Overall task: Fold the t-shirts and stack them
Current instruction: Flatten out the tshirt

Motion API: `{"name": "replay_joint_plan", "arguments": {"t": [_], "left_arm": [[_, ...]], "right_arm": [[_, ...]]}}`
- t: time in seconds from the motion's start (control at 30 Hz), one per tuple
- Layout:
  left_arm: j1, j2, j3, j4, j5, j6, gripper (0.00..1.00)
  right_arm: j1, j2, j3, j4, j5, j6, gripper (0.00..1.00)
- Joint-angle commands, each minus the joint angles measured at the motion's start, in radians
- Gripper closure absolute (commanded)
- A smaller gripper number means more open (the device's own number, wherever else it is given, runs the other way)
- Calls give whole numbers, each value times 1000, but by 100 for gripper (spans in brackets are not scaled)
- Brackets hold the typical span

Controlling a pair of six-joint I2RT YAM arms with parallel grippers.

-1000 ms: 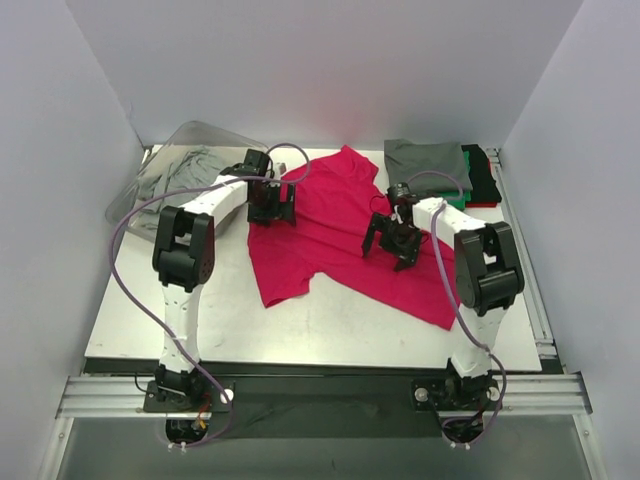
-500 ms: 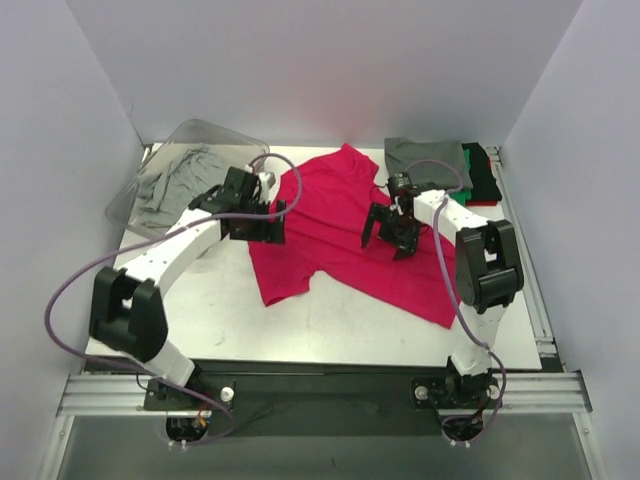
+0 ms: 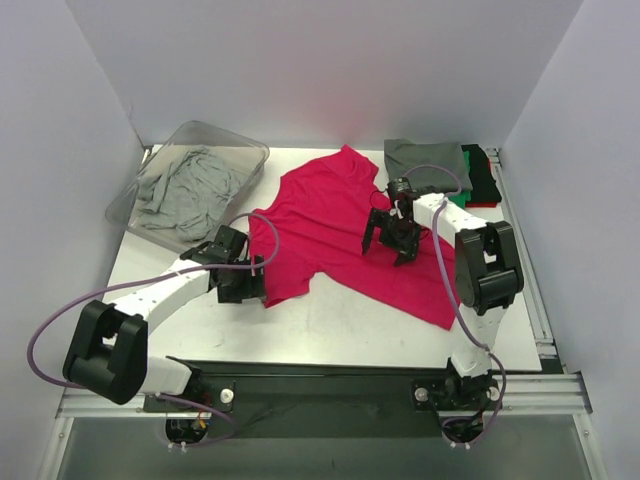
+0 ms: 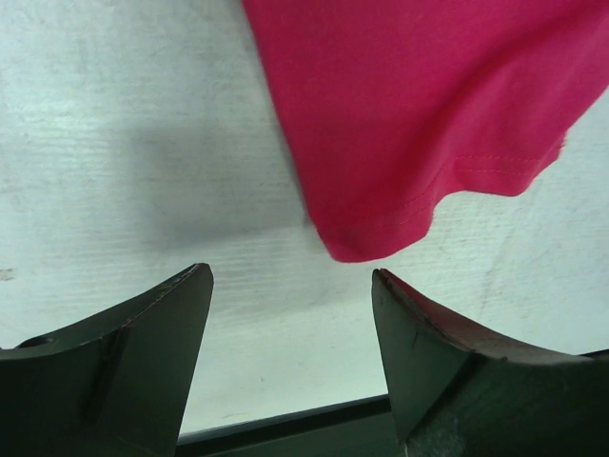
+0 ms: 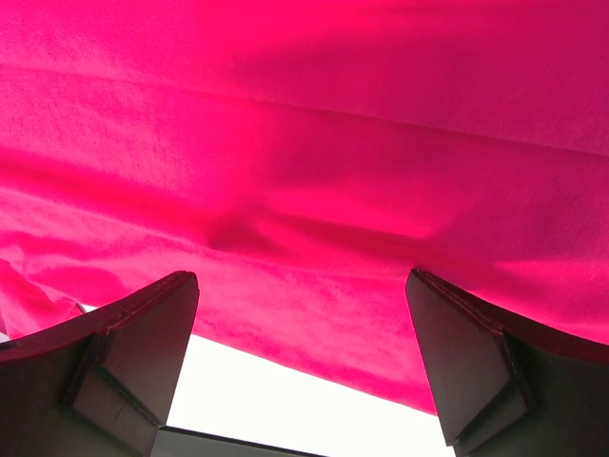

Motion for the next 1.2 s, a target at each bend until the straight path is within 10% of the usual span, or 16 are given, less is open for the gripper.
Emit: {"name": "replay_joint_plan", "arguments": {"t": [0.0, 1.17], "left_arm": [[6, -27, -11, 132, 51, -57, 22], [5, 180, -99, 270, 154, -78, 75]], "right_arm": [[8, -53, -16, -43, -2, -7, 3], [9, -102, -79, -26, 7, 9, 4]]}}
